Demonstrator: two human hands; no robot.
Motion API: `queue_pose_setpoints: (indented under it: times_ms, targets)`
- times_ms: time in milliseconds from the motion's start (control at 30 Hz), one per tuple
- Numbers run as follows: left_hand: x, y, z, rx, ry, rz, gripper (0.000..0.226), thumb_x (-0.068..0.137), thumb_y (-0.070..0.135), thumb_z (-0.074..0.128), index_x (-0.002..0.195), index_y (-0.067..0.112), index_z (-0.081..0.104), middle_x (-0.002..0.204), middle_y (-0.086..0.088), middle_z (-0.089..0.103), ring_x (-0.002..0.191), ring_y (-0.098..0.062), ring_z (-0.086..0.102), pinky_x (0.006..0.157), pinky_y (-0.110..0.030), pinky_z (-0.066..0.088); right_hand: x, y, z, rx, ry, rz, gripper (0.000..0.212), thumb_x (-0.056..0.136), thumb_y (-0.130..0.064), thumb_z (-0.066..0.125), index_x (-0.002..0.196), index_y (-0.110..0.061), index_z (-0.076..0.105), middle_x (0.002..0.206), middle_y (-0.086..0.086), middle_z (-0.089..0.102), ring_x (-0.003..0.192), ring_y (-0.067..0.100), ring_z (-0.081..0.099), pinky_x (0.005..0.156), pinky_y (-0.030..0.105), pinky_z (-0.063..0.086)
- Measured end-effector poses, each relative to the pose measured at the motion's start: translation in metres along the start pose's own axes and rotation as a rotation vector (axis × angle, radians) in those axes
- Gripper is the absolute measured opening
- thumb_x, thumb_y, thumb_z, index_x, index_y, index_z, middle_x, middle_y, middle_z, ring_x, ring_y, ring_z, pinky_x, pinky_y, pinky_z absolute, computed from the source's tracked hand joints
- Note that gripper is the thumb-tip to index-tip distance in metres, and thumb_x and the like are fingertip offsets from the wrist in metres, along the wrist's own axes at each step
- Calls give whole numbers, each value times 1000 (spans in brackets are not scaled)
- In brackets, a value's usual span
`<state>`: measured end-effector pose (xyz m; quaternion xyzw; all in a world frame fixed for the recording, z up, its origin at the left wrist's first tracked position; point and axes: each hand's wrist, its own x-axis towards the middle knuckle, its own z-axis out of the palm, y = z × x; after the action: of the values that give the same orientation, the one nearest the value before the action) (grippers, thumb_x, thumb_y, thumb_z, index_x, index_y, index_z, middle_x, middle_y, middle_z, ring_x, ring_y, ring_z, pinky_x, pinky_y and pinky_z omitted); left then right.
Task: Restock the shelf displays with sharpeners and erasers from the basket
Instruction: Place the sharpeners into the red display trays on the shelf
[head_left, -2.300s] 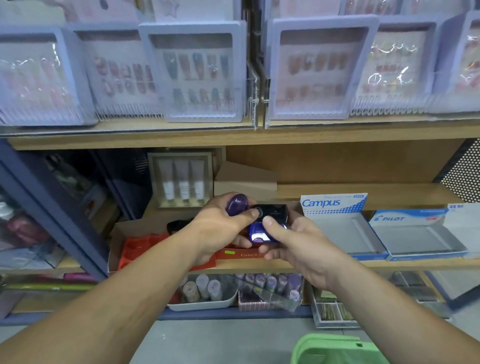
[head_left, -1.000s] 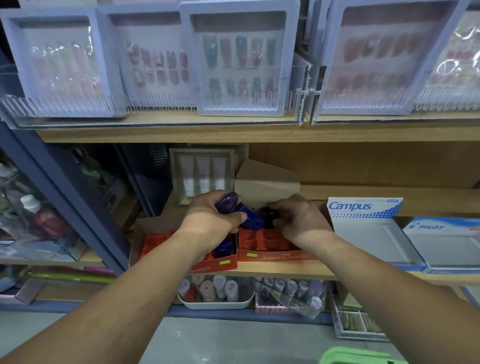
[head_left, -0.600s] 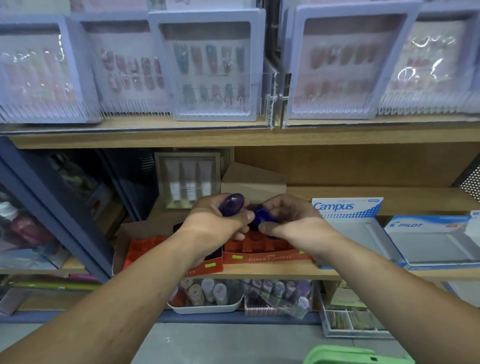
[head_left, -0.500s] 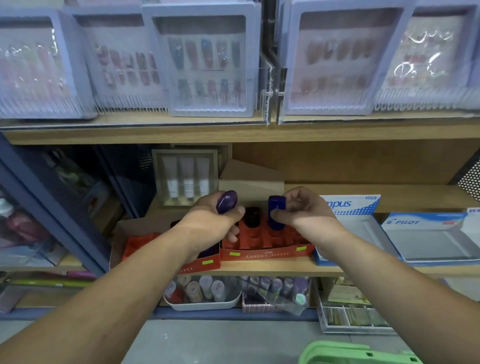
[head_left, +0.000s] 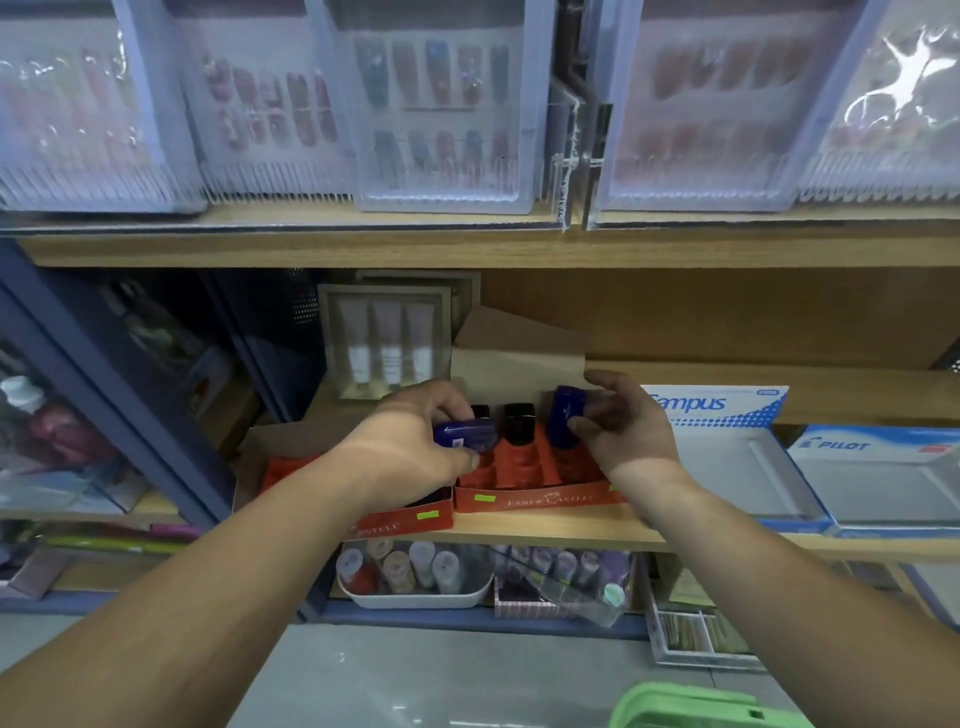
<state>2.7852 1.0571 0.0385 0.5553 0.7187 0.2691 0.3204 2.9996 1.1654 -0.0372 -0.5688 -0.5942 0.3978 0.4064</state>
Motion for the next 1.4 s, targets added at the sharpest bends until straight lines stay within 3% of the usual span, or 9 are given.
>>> queue_pose_setpoints:
  times_ms: [133, 300, 533, 633, 733, 1000, 1067, 1233, 1400]
  targets:
    - [4, -6, -1, -35, -1, 10, 33, 80, 16, 85, 95, 38, 65, 90, 9, 74, 70, -7, 73, 68, -28, 61, 7, 1, -5, -97, -54, -46, 41, 86, 3, 74, 101, -34, 67, 99, -2, 74, 99, 17, 69, 95, 34, 55]
    - [6, -10, 0, -97, -3, 8, 31, 83, 17, 84, 98, 39, 68, 92, 3, 75, 71, -13, 75, 72, -38, 65, 9, -1, -8, -184, -67, -81, 43, 85, 4, 72, 98, -37, 65, 94, -3, 73, 92, 17, 68, 87, 38, 57]
    - [4, -12, -4, -175, 119, -4, 44, 75, 9, 90, 102, 28, 60, 98, 3, 72, 77, -21, 75, 62, -34, 64, 0, 4, -5, -217, -58, -24, 25, 90, -5, 70, 101, -28, 72, 90, -10, 71, 91, 20, 69, 85, 36, 56]
    - [4, -17, -7, -154, 154, 6, 45, 70, 13, 93, 97, 29, 61, 91, 2, 74, 77, -22, 74, 65, -44, 64, -12, 8, -5, -273, -51, -62, 24, 93, -10, 69, 110, -24, 75, 97, -8, 72, 101, 16, 68, 91, 25, 48]
    - [-3, -22, -12, -161, 153, 35, 39, 73, 11, 90, 98, 29, 66, 87, 1, 75, 77, -23, 74, 67, -44, 64, -15, 1, -7, -358, -100, -51, 28, 93, -18, 67, 114, -33, 74, 109, -9, 76, 109, 18, 68, 100, 35, 52]
    - [-32, -53, -52, -181, 236, 84, 33, 89, 11, 78, 111, 33, 69, 99, 8, 70, 81, -4, 68, 69, -12, 50, -62, -47, -2, -577, -110, -155, 52, 85, -58, 66, 133, -41, 58, 108, -11, 71, 101, 18, 66, 87, 38, 57]
    - [-35, -66, -59, -139, 276, 54, 39, 86, 15, 81, 116, 33, 63, 98, 10, 66, 77, -2, 63, 68, -10, 47, -79, -56, 12, -498, -162, -188, 49, 86, -55, 69, 129, -33, 63, 109, -10, 70, 100, 14, 65, 88, 36, 57]
    - [-38, -97, -80, -83, 388, -66, 33, 73, 24, 92, 91, 31, 65, 87, 7, 70, 78, -13, 67, 72, -29, 57, -107, -61, 62, -335, -380, -269, 48, 85, -43, 78, 130, -32, 64, 120, -13, 66, 108, 3, 60, 98, 26, 51]
    - [-35, -108, -72, -82, 273, -59, 30, 75, 20, 91, 94, 28, 69, 93, 6, 71, 82, -11, 68, 73, -22, 55, -98, -58, 83, -430, -320, -243, 57, 84, -41, 80, 137, -33, 59, 141, -8, 53, 131, 13, 51, 112, 31, 42]
